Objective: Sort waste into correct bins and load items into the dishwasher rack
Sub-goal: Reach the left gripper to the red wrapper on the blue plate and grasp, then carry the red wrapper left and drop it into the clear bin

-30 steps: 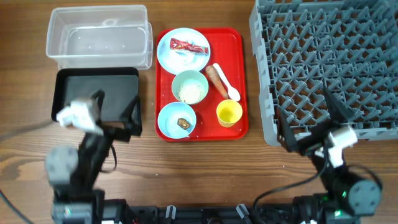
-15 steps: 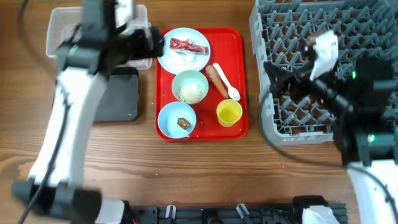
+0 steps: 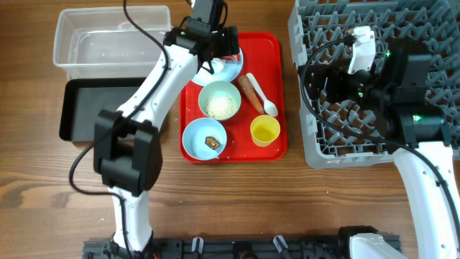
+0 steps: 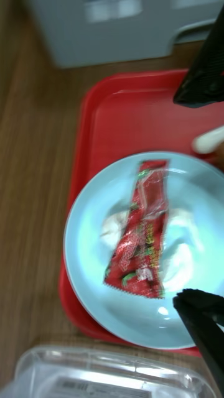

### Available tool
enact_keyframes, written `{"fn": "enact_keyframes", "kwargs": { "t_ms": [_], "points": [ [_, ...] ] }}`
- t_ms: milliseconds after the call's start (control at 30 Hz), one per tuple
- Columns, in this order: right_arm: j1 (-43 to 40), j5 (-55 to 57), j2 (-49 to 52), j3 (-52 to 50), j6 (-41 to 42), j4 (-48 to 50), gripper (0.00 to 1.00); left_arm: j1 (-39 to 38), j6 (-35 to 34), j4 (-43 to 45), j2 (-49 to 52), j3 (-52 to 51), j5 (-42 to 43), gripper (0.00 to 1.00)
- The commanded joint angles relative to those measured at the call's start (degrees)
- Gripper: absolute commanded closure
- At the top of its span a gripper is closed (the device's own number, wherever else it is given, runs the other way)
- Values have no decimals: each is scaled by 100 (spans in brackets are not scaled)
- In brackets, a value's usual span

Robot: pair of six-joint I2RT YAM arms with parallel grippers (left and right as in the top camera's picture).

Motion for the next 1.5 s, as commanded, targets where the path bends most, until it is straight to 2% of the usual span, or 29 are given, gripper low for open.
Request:
{"fn": "enact_keyframes", "kwargs": {
  "t_ms": [0, 67, 333, 367, 400, 433, 533, 567, 733, 1067, 1233, 1467],
  "points": [
    [2, -28, 66, 122, 118, -55, 0, 26, -1318, 223, 481, 94, -645, 4],
    [2, -26, 68, 122, 111, -87, 0, 26, -1600, 343, 761, 94, -643, 2],
    [2, -22, 70, 122, 103, -116, 0, 26, -1613, 667, 1342, 92, -645, 2],
    [2, -2, 70, 122, 107, -116, 0, 33, -1613, 667, 1351, 92, -645, 14],
    [2, -4, 70, 122, 105, -116, 0, 33, -1613, 664, 1353, 92, -649, 36],
    [2, -4, 70, 122, 105, -116, 0, 31, -1613, 664, 1353, 92, -649, 50],
    [2, -4, 70, 122, 109, -116, 0, 31, -1611, 649, 1353, 92, -706, 78],
    [2, -7, 70, 122, 118, -118, 0, 33, -1611, 636, 1353, 92, -704, 96],
    [2, -9, 70, 122, 129, -120, 0, 35, -1432, 544, 1110, 94, -678, 96],
    [2, -9, 70, 122, 166, -118, 0, 164, -1416, -424, -809, 94, -686, 96],
    [2, -9, 70, 122, 164, -118, 0, 730, -1427, -507, -935, 94, -706, 96],
    [2, -9, 70, 122, 164, -116, 0, 1655, -1469, -372, -579, 94, -957, 96]
  ]
}}
